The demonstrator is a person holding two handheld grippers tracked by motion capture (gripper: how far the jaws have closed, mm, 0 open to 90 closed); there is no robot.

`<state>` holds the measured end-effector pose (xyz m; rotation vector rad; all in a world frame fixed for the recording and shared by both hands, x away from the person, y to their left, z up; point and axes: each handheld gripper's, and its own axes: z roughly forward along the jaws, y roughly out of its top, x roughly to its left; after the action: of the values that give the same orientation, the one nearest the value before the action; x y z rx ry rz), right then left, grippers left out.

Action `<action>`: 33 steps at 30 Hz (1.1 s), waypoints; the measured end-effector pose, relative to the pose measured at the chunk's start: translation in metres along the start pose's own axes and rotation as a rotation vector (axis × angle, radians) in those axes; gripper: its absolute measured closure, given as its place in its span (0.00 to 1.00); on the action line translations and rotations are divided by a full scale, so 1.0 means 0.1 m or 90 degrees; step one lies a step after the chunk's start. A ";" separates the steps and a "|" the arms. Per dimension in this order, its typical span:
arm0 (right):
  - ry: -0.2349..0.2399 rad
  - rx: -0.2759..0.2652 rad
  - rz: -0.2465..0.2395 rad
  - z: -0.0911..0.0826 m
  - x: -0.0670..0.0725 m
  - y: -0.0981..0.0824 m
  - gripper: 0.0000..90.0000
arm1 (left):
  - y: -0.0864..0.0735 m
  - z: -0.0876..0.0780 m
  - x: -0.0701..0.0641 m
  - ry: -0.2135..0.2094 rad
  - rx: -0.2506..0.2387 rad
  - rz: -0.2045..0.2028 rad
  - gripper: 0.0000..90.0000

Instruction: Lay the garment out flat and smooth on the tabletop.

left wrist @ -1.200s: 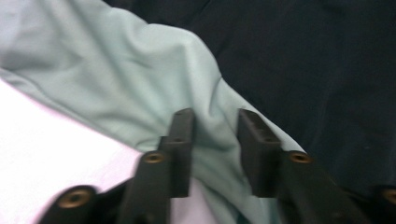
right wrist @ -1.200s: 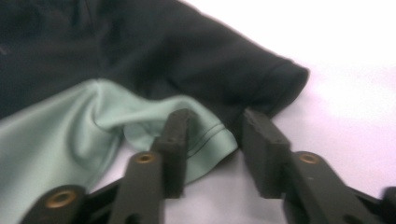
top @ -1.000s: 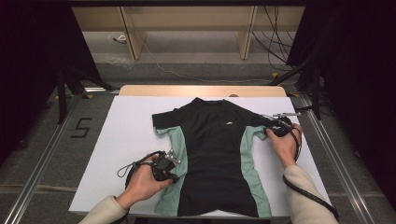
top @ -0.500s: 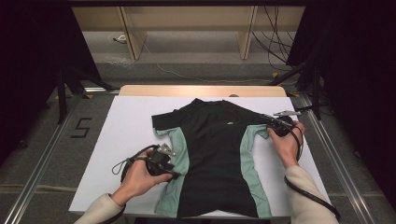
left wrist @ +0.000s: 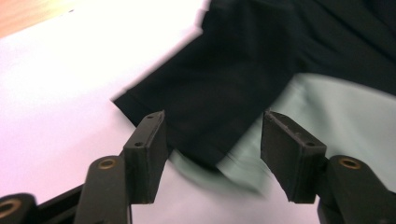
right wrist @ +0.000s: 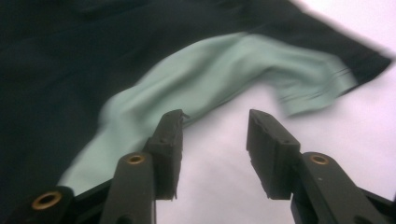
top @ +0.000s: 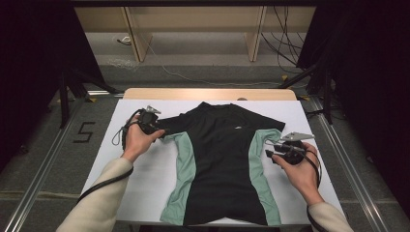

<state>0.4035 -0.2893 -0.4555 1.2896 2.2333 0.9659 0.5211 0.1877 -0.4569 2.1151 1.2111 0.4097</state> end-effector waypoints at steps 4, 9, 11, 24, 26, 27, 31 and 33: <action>0.072 0.031 0.000 -0.03 0.20 -0.13 0.59 | 0.09 0.21 0.10 0.004 0.033 -0.035 0.43; 0.116 0.056 -0.003 -0.01 0.30 -0.17 0.61 | 0.09 0.32 0.07 -0.004 0.074 -0.012 0.47; 0.117 0.091 -0.022 0.03 0.34 -0.18 0.72 | 0.10 0.37 0.02 0.005 0.083 -0.001 0.58; 0.117 0.173 -0.068 0.00 0.41 -0.17 0.99 | 0.22 0.35 0.01 0.100 0.146 0.059 0.97; 0.119 0.175 -0.075 0.00 0.42 -0.16 0.99 | 0.21 0.34 0.08 0.103 0.149 0.047 0.97; 0.120 0.174 -0.078 0.00 0.42 -0.16 0.99 | 0.20 0.33 0.10 0.104 0.145 0.043 0.97; 0.120 0.176 -0.080 0.01 0.42 -0.16 0.96 | 0.19 0.33 0.09 0.096 0.131 0.046 0.97; 0.116 0.170 -0.078 0.01 0.41 -0.17 0.89 | 0.20 0.33 0.05 0.084 0.110 0.052 0.89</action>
<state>0.3733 -0.2591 -0.4679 1.1932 2.6213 0.7874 0.5550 0.1725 -0.4677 2.3218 1.2778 0.5049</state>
